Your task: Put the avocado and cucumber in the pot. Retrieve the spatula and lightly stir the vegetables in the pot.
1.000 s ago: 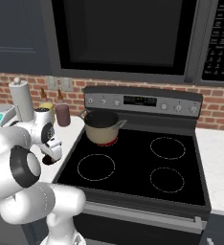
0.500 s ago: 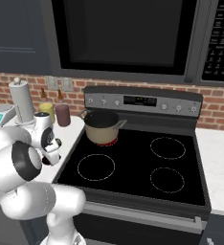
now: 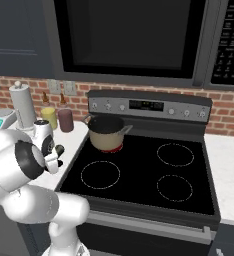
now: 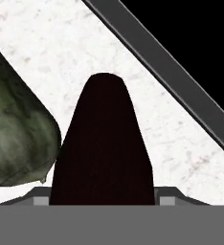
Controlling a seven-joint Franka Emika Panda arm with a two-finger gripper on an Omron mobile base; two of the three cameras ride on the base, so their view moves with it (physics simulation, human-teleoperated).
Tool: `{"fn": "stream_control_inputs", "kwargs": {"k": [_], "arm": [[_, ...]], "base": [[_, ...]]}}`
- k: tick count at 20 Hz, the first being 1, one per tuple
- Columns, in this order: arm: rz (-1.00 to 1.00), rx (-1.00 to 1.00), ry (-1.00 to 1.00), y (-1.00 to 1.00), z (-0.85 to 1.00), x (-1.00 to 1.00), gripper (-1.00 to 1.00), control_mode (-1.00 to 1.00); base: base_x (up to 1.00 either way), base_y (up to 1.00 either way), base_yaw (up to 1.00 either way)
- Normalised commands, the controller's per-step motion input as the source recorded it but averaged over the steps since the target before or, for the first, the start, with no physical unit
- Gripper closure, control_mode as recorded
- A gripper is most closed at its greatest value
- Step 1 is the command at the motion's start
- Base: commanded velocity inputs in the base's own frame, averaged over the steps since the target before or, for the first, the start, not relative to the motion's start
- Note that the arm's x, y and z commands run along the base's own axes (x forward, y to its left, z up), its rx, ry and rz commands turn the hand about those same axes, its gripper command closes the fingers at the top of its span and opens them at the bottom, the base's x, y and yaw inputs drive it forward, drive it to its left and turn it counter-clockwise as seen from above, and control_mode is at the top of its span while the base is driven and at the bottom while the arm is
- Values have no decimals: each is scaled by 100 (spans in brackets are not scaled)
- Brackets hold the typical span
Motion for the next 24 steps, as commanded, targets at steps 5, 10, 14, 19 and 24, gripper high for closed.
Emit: {"fn": "stream_control_inputs", "kwargs": {"k": [5,10,14,19,24], "arm": [[-5,0,-9,-10,2,-38,100,-100],[0,6,-31,-59,87,-77,100,-100],[0,14,-33,-83,100,-57,100,-100],[0,14,-27,-92,100,-9,100,-100],[3,14,-27,-85,100,24,100,-100]], "base": [[0,0,0],[0,0,0],[0,0,0],[0,0,0],[0,0,0]]}}
